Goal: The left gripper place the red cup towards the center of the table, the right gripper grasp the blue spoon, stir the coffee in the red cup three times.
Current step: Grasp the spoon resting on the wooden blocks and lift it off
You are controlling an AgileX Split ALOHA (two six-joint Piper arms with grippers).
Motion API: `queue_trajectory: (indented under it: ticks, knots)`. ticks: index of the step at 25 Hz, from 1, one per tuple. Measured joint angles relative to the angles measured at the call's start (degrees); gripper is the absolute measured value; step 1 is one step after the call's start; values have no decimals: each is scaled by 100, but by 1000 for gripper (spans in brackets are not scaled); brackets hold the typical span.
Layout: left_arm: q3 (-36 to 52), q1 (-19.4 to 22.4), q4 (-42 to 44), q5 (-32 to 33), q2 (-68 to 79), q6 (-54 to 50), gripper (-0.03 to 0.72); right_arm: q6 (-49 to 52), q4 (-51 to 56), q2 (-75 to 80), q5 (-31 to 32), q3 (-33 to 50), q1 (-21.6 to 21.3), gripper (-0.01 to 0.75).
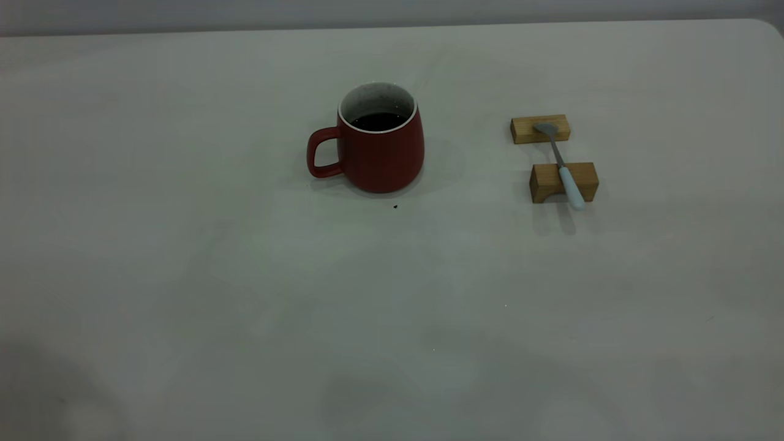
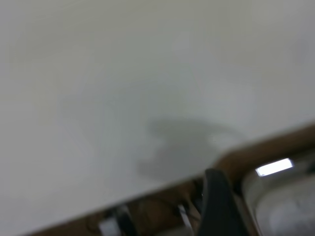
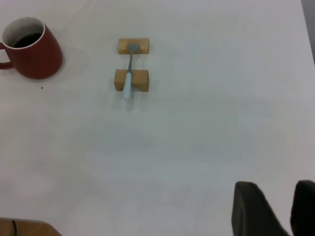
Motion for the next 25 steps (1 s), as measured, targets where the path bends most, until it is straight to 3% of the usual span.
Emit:
queue_trajectory:
  ticks: [6, 10, 22, 25]
  knots:
    - [1523, 0, -286, -306, -1161, 6, 551, 5, 0, 0, 0, 0, 0, 238]
    - [2027, 0, -300, -362, -1868, 1, 551, 5, 0, 0, 0, 0, 0, 238]
    - [2307, 0, -407, -341, -3422, -124, 551, 0, 0, 0, 0, 0, 0, 238]
    - [2307, 201, -426, -313, -3700, -124, 551, 0, 0, 0, 0, 0, 0, 238]
